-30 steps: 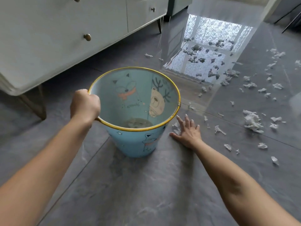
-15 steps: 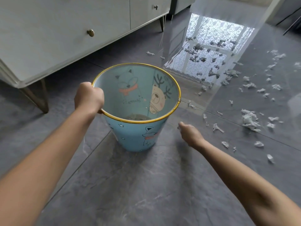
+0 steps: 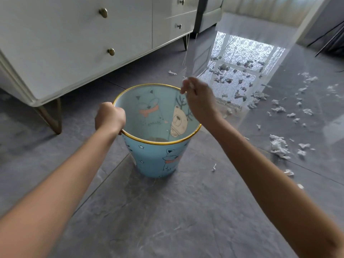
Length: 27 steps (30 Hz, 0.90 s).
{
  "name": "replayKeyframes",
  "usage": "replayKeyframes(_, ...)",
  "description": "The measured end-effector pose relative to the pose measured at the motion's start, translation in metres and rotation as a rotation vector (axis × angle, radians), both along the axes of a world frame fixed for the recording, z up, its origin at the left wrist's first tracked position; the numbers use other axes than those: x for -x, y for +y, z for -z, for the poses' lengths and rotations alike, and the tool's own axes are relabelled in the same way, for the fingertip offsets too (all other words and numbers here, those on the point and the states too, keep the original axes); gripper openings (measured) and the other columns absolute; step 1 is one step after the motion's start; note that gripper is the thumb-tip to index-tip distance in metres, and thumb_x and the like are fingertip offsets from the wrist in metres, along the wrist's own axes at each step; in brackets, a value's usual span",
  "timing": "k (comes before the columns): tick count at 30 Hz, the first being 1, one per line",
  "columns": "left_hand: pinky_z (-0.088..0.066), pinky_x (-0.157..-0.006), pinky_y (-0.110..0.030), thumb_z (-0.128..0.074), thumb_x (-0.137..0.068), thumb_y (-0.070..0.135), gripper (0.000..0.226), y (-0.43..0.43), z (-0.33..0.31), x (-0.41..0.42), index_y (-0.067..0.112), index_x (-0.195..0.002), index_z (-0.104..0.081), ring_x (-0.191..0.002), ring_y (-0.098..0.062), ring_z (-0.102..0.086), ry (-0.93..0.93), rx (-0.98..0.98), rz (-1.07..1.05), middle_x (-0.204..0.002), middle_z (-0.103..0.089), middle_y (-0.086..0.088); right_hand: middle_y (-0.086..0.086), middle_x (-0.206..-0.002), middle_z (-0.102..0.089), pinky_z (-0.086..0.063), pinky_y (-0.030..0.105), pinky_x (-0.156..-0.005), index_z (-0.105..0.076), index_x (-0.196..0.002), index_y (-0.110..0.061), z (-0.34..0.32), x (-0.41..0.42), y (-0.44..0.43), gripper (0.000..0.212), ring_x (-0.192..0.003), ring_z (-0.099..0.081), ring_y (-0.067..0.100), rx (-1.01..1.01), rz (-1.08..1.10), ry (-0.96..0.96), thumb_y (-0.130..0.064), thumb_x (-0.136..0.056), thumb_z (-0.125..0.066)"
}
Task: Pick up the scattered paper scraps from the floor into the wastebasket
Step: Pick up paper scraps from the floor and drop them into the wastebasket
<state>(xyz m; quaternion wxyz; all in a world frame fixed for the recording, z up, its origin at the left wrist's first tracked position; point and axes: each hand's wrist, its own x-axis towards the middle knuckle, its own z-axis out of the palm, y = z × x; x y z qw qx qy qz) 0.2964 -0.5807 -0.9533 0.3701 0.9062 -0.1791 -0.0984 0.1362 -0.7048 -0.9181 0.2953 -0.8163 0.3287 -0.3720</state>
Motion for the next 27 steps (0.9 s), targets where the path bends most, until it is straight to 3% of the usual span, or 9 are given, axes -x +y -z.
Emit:
replayKeyframes(2,-0.038,-0.057,-0.035,-0.037,-0.092,0.004,0.034,0.002,0.000,0.001,-0.009,-0.117,-0.056,-0.098,-0.043,-0.058,0.006,0.003,0.004,-0.117,-0.060,-0.028,-0.012,-0.058,-0.052,-0.038,0.022,-0.056,-0.068,-0.080,-0.017,-0.003,-0.009,0.012,0.026,-0.056,-0.049,0.004,-0.031,-0.107,0.236,-0.025,-0.093,-0.047)
replayKeyframes(4,-0.039,-0.061,-0.037,-0.037,-0.091,0.003,0.034,0.002,-0.001,0.001,-0.009,-0.117,-0.057,-0.100,-0.044,-0.058,0.008,0.006,0.002,-0.117,-0.060,-0.028,-0.002,-0.088,-0.066,-0.045,0.026,-0.076,-0.067,-0.108,-0.021,-0.002,-0.011,0.021,0.028,-0.086,-0.061,0.015,-0.071,-0.245,0.469,-0.037,-0.088,-0.056)
replayKeyframes(6,-0.039,-0.064,-0.038,-0.038,-0.091,0.004,0.034,0.002,-0.001,0.000,-0.008,-0.116,-0.057,-0.102,-0.045,-0.057,0.016,0.010,-0.001,-0.117,-0.060,-0.028,0.004,-0.133,-0.051,-0.036,0.035,-0.103,-0.041,-0.138,-0.035,0.001,-0.002,0.020,0.065,-0.125,-0.044,0.023,-0.018,-0.333,0.686,-0.059,-0.079,-0.057)
replayKeyframes(8,-0.040,-0.065,-0.037,-0.038,-0.090,0.005,0.033,0.002,-0.001,0.000,-0.007,-0.114,-0.058,-0.101,-0.045,-0.058,0.024,0.012,-0.001,-0.116,-0.060,-0.027,0.000,-0.151,-0.033,-0.024,0.044,-0.113,-0.026,-0.141,-0.045,0.005,0.014,0.019,0.068,-0.138,-0.031,0.022,0.038,-0.313,0.626,-0.070,-0.080,-0.042)
replayKeyframes(10,-0.048,-0.072,-0.037,-0.039,-0.089,0.007,0.033,0.003,-0.002,0.000,-0.005,-0.113,-0.059,-0.101,-0.044,-0.058,0.037,0.019,-0.002,-0.116,-0.061,-0.026,-0.001,-0.142,-0.047,-0.037,0.040,-0.106,-0.043,-0.135,-0.037,0.014,0.033,0.011,0.051,-0.127,-0.048,0.019,0.100,-0.162,0.297,-0.060,-0.091,-0.034)
replayKeyframes(13,-0.054,-0.087,-0.047,-0.039,-0.088,0.009,0.035,0.005,-0.005,0.003,-0.003,-0.114,-0.060,-0.105,-0.044,-0.059,0.055,0.035,-0.013,-0.118,-0.062,-0.024,0.002,-0.094,-0.070,-0.051,0.033,-0.076,-0.065,-0.102,-0.018,0.053,0.066,-0.009,0.030,-0.086,-0.066,0.020,0.076,0.223,-0.096,-0.034,-0.095,-0.040)
replayKeyframes(18,-0.054,-0.077,-0.041,-0.037,-0.090,0.009,0.037,0.006,-0.007,0.006,-0.001,-0.117,-0.059,-0.103,-0.042,-0.060,0.088,0.070,-0.044,-0.119,-0.062,-0.022,0.016,-0.095,-0.066,-0.041,0.034,-0.073,-0.054,-0.085,-0.013,0.162,0.122,-0.025,0.020,-0.098,-0.060,0.033,-0.359,0.425,0.515,-0.033,-0.089,-0.054)
replayKeyframes(22,-0.059,-0.074,-0.048,-0.036,-0.086,0.009,0.036,0.003,-0.005,0.021,0.002,-0.112,-0.060,-0.089,-0.041,-0.062,0.136,0.075,-0.012,-0.109,-0.063,-0.018,0.016,-0.110,-0.057,-0.043,0.038,-0.083,-0.056,-0.097,-0.009,0.211,0.141,-0.007,0.034,-0.106,-0.054,0.034,-0.281,0.503,0.741,-0.042,-0.089,-0.053)
replayKeyframes(27,-0.054,-0.086,-0.043,-0.038,-0.085,0.009,0.032,-0.015,0.000,0.043,0.003,-0.105,-0.062,-0.100,-0.042,-0.059,0.113,0.091,0.020,-0.110,-0.064,-0.020,0.017,-0.117,-0.046,-0.035,0.041,-0.098,-0.058,-0.104,-0.011,0.228,0.135,-0.017,0.027,-0.114,-0.042,0.035,-0.204,0.518,0.809,-0.034,-0.091,-0.048)
